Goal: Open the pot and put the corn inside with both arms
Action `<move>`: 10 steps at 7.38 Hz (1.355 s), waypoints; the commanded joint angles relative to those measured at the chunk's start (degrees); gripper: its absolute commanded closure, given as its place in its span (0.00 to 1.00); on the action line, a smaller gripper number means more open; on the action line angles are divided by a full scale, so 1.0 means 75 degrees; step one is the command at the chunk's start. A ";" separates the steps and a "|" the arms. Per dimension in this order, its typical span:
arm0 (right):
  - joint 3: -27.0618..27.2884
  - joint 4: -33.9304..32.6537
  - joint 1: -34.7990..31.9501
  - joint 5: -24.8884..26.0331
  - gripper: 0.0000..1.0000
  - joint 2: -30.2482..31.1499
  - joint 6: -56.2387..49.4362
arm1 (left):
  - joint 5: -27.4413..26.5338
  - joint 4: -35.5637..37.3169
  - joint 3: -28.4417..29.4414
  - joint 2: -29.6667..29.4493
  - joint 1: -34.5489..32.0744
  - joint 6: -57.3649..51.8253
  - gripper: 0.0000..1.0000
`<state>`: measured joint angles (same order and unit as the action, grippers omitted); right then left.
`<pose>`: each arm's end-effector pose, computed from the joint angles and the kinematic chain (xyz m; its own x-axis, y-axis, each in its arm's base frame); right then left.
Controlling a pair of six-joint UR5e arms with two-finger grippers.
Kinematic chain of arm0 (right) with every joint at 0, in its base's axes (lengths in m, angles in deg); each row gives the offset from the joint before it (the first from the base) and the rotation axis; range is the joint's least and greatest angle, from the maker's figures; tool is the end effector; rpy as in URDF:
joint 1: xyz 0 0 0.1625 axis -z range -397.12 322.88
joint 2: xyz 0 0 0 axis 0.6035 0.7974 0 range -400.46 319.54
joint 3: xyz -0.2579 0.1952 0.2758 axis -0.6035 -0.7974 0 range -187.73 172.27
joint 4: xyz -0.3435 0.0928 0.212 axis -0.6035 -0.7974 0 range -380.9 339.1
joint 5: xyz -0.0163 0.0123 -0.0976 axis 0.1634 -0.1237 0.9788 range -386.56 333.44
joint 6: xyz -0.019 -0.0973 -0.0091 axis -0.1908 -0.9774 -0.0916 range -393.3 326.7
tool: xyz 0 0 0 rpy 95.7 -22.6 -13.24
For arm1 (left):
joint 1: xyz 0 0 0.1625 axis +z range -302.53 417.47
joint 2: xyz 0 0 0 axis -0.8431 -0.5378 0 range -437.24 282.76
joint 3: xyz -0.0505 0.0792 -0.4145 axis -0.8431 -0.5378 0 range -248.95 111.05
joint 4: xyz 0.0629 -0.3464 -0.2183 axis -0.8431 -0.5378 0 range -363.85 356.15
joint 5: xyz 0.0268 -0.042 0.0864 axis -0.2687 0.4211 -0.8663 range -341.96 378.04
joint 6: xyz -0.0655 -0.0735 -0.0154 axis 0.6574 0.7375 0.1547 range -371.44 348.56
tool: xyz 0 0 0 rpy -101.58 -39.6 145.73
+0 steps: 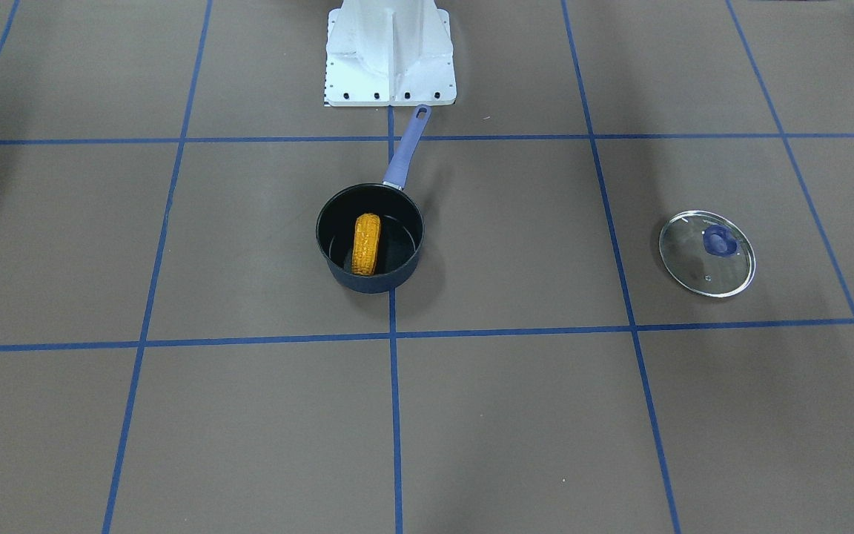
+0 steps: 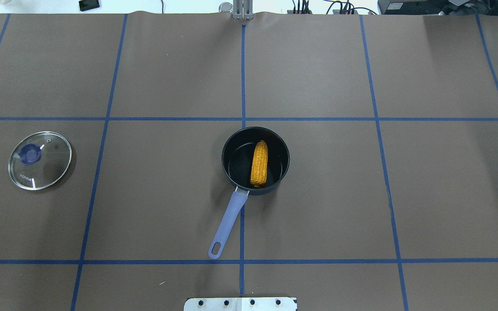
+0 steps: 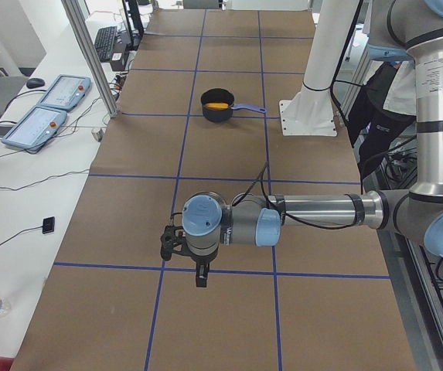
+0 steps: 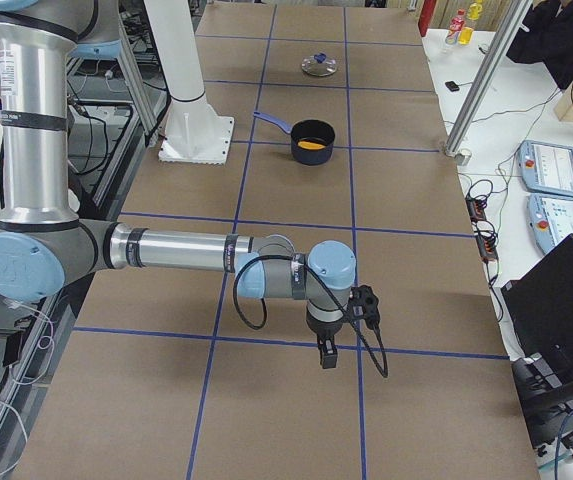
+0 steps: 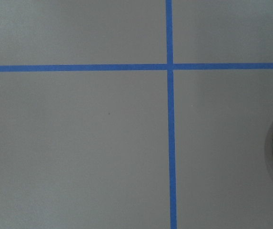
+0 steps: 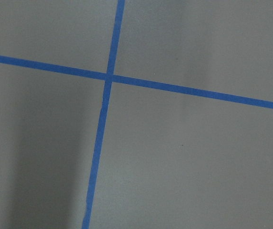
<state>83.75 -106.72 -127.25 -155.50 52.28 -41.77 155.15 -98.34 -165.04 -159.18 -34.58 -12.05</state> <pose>0.0718 -0.4751 0.6679 0.7698 -0.1770 0.6133 0.1122 0.9834 0.1429 -0.0757 -0.4327 0.6601 0.6816 0.0186 -0.7315 0.0284 0.9983 0.0518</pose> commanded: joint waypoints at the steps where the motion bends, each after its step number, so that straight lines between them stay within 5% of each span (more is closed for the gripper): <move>1: -0.0080 0.0099 0.0006 -0.0035 0.00 -0.0048 0.0039 | 0.0000 0.0001 0.0005 0.0004 0.0004 0.0000 0.01; 10: -0.0303 0.0181 0.0029 -0.0036 0.00 -0.0083 0.0039 | 0.0000 0.0001 0.0028 0.0004 0.0004 0.0000 0.01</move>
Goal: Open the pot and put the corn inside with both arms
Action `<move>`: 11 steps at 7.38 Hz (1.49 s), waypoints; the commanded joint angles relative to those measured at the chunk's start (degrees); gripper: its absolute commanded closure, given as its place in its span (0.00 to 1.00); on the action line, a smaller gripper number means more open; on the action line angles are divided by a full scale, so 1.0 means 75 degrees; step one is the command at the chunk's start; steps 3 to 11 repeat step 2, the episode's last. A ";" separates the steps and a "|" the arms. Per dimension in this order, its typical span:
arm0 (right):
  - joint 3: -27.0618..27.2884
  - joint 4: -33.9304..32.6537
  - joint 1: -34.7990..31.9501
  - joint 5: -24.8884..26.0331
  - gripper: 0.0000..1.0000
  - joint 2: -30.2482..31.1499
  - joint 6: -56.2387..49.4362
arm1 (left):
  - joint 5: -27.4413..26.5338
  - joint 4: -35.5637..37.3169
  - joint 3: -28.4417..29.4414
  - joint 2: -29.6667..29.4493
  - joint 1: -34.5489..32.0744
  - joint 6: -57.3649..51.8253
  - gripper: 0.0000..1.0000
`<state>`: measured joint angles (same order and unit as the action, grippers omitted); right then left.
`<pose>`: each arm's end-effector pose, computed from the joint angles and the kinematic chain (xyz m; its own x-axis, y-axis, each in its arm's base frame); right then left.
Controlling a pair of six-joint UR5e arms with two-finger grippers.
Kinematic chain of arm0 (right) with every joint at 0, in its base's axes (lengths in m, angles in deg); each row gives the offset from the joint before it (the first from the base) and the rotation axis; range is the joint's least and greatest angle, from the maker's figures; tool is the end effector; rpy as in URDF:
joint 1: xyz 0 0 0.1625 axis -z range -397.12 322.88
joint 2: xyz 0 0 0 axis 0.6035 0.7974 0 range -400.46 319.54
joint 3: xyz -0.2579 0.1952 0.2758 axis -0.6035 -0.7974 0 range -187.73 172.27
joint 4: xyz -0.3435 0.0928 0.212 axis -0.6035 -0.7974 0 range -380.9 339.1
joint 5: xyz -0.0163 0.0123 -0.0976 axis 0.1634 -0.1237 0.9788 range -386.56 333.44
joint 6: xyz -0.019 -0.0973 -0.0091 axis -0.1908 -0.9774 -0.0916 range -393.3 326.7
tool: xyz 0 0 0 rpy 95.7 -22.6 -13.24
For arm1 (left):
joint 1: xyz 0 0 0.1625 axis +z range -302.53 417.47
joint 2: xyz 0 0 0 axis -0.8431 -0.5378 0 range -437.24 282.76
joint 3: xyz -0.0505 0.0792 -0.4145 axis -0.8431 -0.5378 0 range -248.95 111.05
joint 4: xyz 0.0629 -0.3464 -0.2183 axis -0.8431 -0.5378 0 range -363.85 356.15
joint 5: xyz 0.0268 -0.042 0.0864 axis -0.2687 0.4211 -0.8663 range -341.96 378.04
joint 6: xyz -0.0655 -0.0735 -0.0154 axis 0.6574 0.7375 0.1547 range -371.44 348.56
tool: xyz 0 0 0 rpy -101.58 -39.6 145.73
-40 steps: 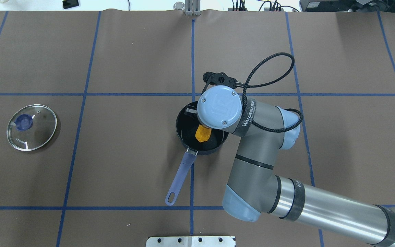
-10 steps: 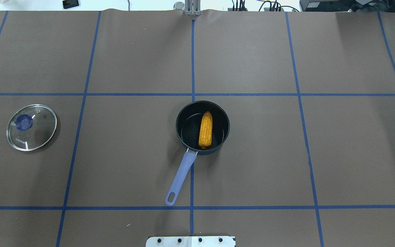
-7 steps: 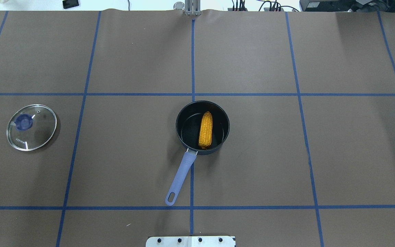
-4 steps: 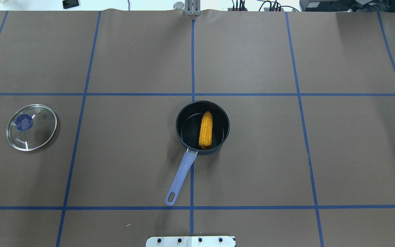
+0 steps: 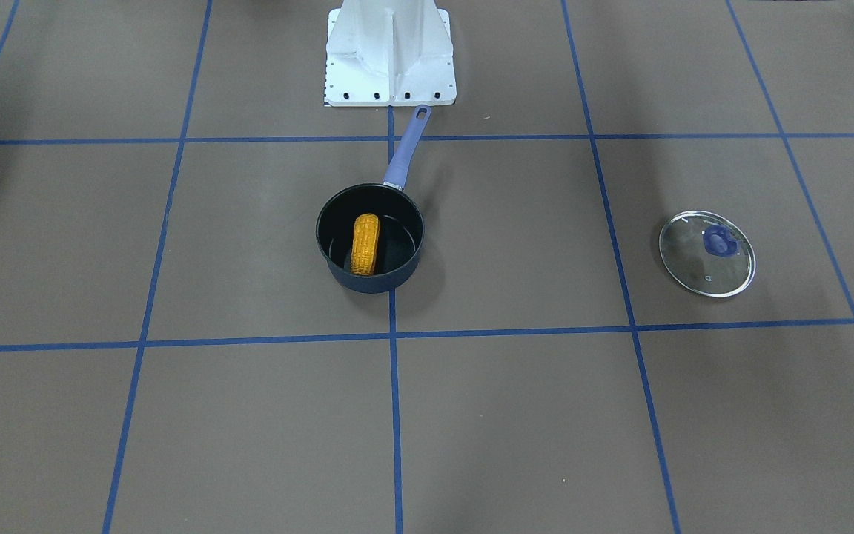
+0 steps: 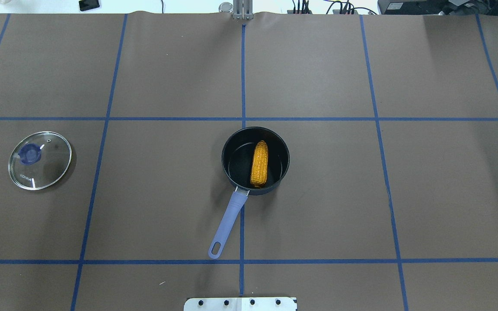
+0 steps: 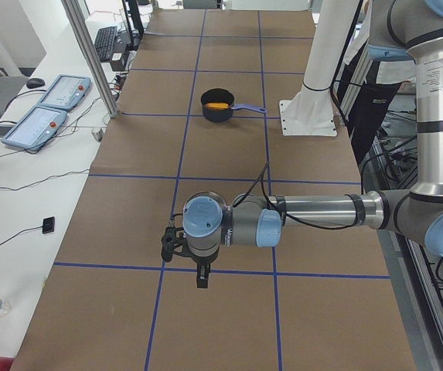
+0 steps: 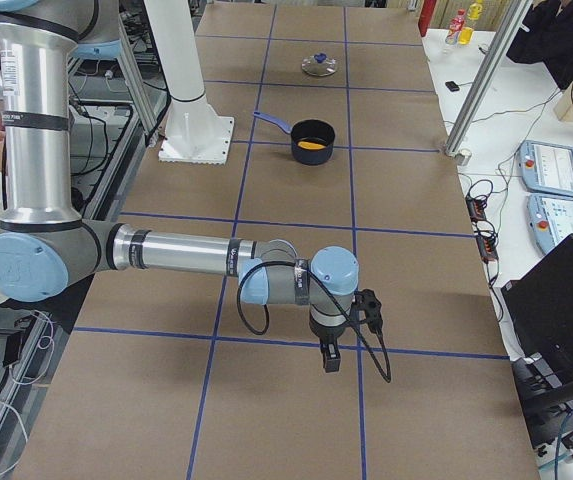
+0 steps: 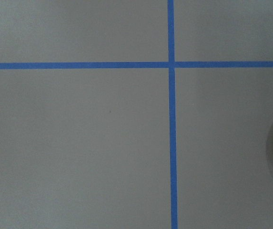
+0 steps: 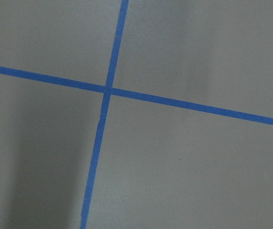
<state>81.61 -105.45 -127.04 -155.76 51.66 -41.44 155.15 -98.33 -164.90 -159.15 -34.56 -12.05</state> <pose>0.0697 -0.4793 0.6787 0.7669 -0.1716 0.6184 0.1110 0.9845 0.1355 -0.0756 -0.4322 0.6616 0.6815 0.0166 -0.7316 0.0280 0.9984 0.0487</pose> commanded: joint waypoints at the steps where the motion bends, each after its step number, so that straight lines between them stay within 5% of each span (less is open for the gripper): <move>1: -0.0018 0.0011 0.0002 -0.0012 0.00 0.0000 -0.0004 | 0.0000 0.0000 -0.0003 0.0012 0.0000 0.0000 0.01; 11: -0.0018 0.0000 0.0002 -0.0012 0.00 0.0000 -0.0004 | 0.0000 0.0000 0.0009 0.0012 0.0000 0.0000 0.01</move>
